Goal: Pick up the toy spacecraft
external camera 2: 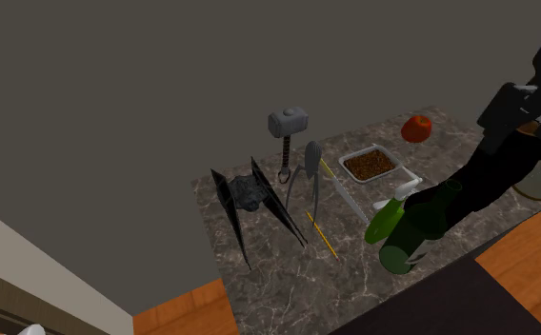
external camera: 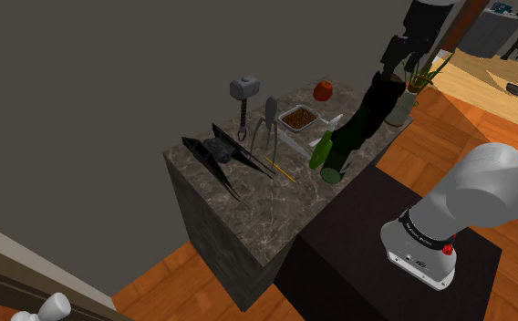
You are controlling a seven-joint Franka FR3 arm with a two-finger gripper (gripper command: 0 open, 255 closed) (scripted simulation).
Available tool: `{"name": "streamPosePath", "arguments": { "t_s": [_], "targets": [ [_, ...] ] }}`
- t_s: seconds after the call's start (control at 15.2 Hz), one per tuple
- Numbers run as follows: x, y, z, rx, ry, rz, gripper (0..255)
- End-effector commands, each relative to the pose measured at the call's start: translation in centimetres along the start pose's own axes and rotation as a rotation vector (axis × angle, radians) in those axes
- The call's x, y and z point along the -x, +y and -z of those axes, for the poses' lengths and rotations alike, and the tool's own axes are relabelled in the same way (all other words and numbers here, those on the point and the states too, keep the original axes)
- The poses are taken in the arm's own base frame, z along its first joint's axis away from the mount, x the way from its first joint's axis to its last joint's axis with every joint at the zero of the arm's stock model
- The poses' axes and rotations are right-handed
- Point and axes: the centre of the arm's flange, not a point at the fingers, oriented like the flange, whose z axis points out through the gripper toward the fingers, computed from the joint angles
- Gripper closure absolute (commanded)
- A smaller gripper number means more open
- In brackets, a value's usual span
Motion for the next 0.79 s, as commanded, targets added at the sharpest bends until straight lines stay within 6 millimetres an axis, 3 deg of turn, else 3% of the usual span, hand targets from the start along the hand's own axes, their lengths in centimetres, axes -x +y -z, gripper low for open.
{"name": "streamPosePath", "arguments": {
  "t_s": [0.0,0.73],
  "targets": [
    [0.0,0.0,0.0,0.0,0.0,0.0,0],
    [-5.8,-10.1,-9.0,0.059,0.058,0.076,0]
  ]
}}
